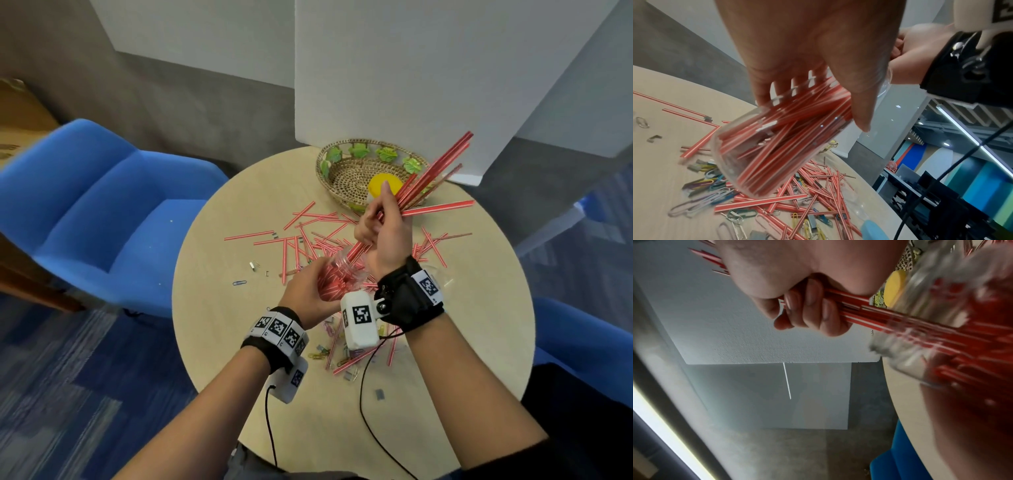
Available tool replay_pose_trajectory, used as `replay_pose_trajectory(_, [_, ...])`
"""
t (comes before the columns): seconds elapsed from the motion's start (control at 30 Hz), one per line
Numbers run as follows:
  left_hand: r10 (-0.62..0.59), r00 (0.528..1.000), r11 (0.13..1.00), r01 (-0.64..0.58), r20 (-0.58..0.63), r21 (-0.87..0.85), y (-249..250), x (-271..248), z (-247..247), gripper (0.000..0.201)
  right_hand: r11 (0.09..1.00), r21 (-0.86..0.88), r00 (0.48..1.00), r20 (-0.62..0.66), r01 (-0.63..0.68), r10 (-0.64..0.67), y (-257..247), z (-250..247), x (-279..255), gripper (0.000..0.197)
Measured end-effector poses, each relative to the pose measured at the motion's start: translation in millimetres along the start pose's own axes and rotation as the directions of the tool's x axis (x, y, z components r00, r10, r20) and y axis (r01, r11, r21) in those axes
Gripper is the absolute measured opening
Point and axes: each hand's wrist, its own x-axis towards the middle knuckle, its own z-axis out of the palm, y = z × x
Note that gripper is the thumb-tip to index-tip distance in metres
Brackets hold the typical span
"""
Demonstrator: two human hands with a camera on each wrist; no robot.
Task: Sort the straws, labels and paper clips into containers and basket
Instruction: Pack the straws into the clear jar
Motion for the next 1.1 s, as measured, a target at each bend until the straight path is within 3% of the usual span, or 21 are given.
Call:
replay_pose_trajectory(0.13, [-0.022, 1.0, 1.0, 0.022, -0.013, -0.008, -2.6, 2.8, -2.7, 0.079, 0.958, -0.278, 0.998, -0.004, -0.064, 0.066, 10.7, -6.2, -3.4, 0.052])
replay_pose_trajectory(0.23, [-0.034, 0.999, 0.999, 0.035, -0.042, 0.017, -5.2, 1.9, -7.2, 0.073, 0.821, -0.569, 0.998, 0.021, -0.041, 0.064, 10.0, -12.0, -6.2, 0.062])
replay_pose_trajectory(0.3, [-0.042, 0.998, 0.998, 0.045, -0.055, 0.04, -7.8, 2.2, -10.3, 0.068, 0.757, -0.649, 0.997, -0.01, -0.067, 0.079, 8.3, -16.7, -8.6, 0.07])
replay_pose_trajectory(0.47, [-0.074, 0.996, 0.992, 0.078, -0.044, 0.099, -15.9, 7.1, -13.9, 0.068, 0.722, -0.681, 0.992, -0.063, -0.122, 0.109, 12.5, -34.0, -7.2, 0.071])
replay_pose_trajectory(0.63, [-0.094, 0.995, 0.975, 0.098, -0.03, 0.197, -23.5, 8.7, -12.2, 0.068, 0.808, -0.587, 0.998, -0.057, -0.041, 0.009, 16.6, -46.3, 0.6, 0.046])
replay_pose_trajectory(0.73, [-0.097, 0.995, 0.971, 0.096, -0.007, 0.22, -25.4, 10.6, -10.4, 0.072, 0.803, -0.595, 1.0, 0.002, 0.021, -0.025, 18.5, -53.8, 4.5, 0.047])
replay_pose_trajectory(0.83, [-0.101, 0.995, 0.969, 0.097, 0.003, 0.228, -26.0, 13.6, -8.5, 0.074, 0.73, -0.674, 0.993, 0.072, 0.118, -0.094, 19.2, -62.1, 6.0, 0.033])
replay_pose_trajectory(0.93, [-0.095, 0.995, 0.964, 0.094, -0.007, 0.25, -23.0, 17.1, -6.0, 0.076, 0.616, -0.763, 0.977, 0.21, 0.194, -0.047, 22.5, -60.6, 1.3, 0.021])
replay_pose_trajectory(1.1, [-0.094, 0.996, 0.965, 0.091, -0.001, 0.247, -17.4, 20.5, -0.8, 0.074, 0.739, -0.664, 0.982, 0.188, 0.113, 0.018, 17.2, -63.4, 12.1, 0.012])
